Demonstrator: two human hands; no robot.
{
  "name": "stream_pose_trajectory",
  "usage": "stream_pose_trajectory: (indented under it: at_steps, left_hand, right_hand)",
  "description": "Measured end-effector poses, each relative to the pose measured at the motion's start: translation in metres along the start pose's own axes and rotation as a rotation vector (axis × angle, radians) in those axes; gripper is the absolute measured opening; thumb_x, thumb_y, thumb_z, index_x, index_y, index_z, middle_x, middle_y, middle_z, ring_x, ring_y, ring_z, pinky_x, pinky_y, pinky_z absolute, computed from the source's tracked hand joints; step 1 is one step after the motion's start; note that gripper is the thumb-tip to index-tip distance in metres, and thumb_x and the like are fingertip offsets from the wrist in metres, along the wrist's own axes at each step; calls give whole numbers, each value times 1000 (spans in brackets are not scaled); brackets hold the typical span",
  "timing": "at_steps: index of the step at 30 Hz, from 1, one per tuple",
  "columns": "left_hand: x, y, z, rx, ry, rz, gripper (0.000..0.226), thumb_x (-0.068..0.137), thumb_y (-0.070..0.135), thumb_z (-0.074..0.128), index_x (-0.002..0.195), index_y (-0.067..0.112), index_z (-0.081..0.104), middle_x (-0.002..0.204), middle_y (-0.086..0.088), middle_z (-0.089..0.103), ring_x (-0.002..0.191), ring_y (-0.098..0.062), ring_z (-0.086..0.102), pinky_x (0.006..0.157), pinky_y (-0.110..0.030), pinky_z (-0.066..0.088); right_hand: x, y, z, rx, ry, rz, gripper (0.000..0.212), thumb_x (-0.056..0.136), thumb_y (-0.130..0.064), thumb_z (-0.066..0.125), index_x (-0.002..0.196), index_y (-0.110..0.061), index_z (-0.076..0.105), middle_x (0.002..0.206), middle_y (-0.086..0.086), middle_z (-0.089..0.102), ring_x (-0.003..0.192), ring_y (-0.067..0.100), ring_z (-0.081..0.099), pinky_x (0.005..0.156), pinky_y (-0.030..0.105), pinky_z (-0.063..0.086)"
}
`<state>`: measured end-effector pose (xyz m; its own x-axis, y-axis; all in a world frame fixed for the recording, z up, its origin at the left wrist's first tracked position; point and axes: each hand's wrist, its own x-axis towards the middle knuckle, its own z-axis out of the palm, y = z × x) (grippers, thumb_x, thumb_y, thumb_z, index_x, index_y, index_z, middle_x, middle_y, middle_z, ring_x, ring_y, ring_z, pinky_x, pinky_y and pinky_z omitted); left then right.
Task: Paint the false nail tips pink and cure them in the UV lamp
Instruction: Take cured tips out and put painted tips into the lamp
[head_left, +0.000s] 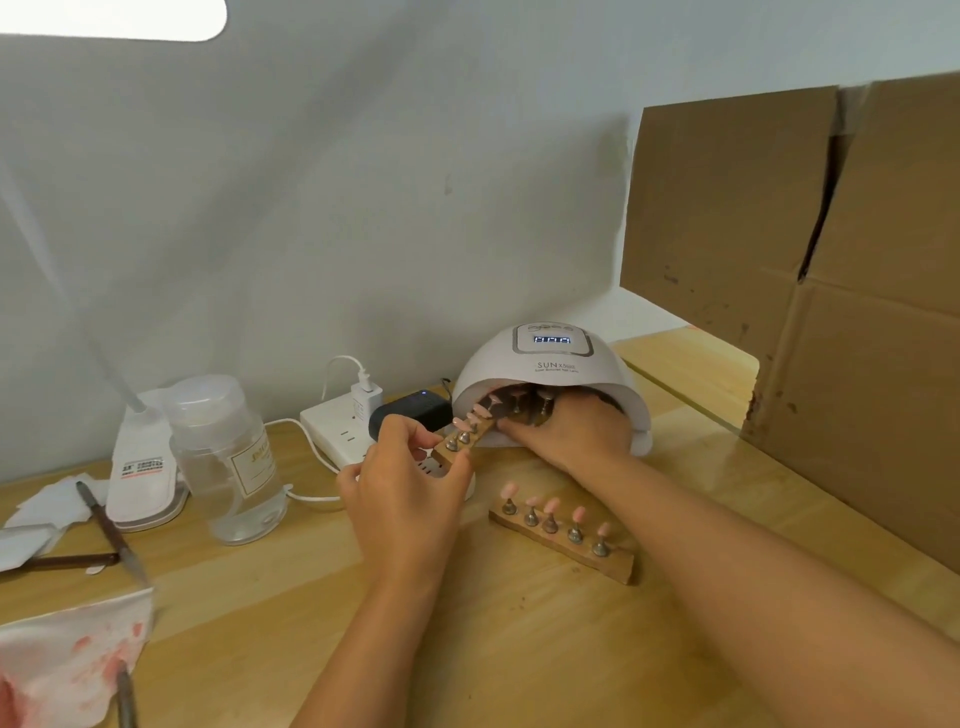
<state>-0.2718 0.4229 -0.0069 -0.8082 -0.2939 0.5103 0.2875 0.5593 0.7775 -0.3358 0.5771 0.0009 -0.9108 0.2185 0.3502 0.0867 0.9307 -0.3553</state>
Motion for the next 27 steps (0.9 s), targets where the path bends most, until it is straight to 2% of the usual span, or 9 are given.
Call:
stream_pose_trajectory:
  at_steps: [4, 11, 14, 16, 18, 21, 23, 25, 27]
  left_hand:
    - [0, -2, 0, -13, 24, 15, 27, 73, 16, 73, 77, 20, 47, 70, 16, 51, 78, 27, 37, 82, -28, 26]
    - [0, -2, 0, 3, 13, 5, 27, 73, 18, 73, 77, 20, 47, 68, 16, 49, 76, 26, 34, 84, -31, 28]
    - [0, -1, 0, 15, -11, 1, 26, 72, 19, 73, 77, 20, 47, 67, 15, 50, 73, 18, 41, 81, -28, 25]
    - [-1, 0, 0, 10, -18, 13, 29, 72, 20, 72, 75, 22, 43, 68, 14, 54, 67, 5, 46, 77, -25, 21]
    - [-2, 2, 0, -4, -7, 24, 32, 71, 20, 71, 72, 22, 39, 70, 12, 58, 62, -6, 48, 73, -23, 19]
    - [-2, 2, 2, -1, -3, 31, 34, 71, 23, 73, 73, 20, 39, 72, 10, 60, 59, -11, 48, 74, -25, 21]
    - [-1, 1, 2, -30, -24, 24, 35, 70, 22, 76, 74, 17, 41, 71, 9, 59, 60, -17, 52, 79, -33, 34]
    - [-1, 2, 2, -54, -44, 8, 33, 70, 19, 77, 76, 15, 44, 70, 8, 59, 64, -26, 56, 78, -45, 44]
    - [-1, 3, 1, -46, -50, 21, 33, 70, 18, 78, 77, 14, 45, 70, 6, 60, 65, -28, 57, 77, -47, 45]
  right_hand:
    - [8, -6, 0, -54, -114, 37, 64, 78, -70, 45, 125, -27, 53, 124, 5, 57, 115, 25, 52, 87, 33, 42]
    - [6, -10, -6, -39, -123, 65, 62, 82, -65, 44, 127, -22, 52, 128, 7, 55, 118, 27, 50, 90, 33, 41]
    - [0, -5, -11, 36, -100, 104, 59, 80, -61, 52, 119, -18, 57, 119, 6, 60, 114, 26, 53, 84, 30, 42]
    - [-3, 2, -13, 26, -101, 167, 40, 78, -53, 58, 95, -17, 62, 93, 1, 63, 103, 23, 59, 66, 22, 39]
    - [-7, 7, -17, -32, -88, 227, 28, 77, -45, 59, 76, -18, 52, 71, -4, 52, 84, 20, 59, 56, 22, 31]
    - [-11, 10, -19, -68, -59, 221, 24, 78, -43, 59, 85, -20, 56, 80, -1, 56, 80, 19, 55, 60, 22, 31]
    - [-13, 11, -20, -79, -38, 166, 33, 79, -48, 61, 93, -18, 61, 94, 0, 64, 88, 18, 59, 62, 22, 31]
    - [-16, 14, -24, -85, -25, 105, 45, 76, -57, 64, 99, -18, 63, 105, -2, 63, 97, 16, 60, 65, 22, 33]
    - [-20, 20, -30, -105, -32, 65, 48, 72, -64, 63, 95, -21, 63, 102, -2, 62, 96, 18, 60, 67, 23, 36]
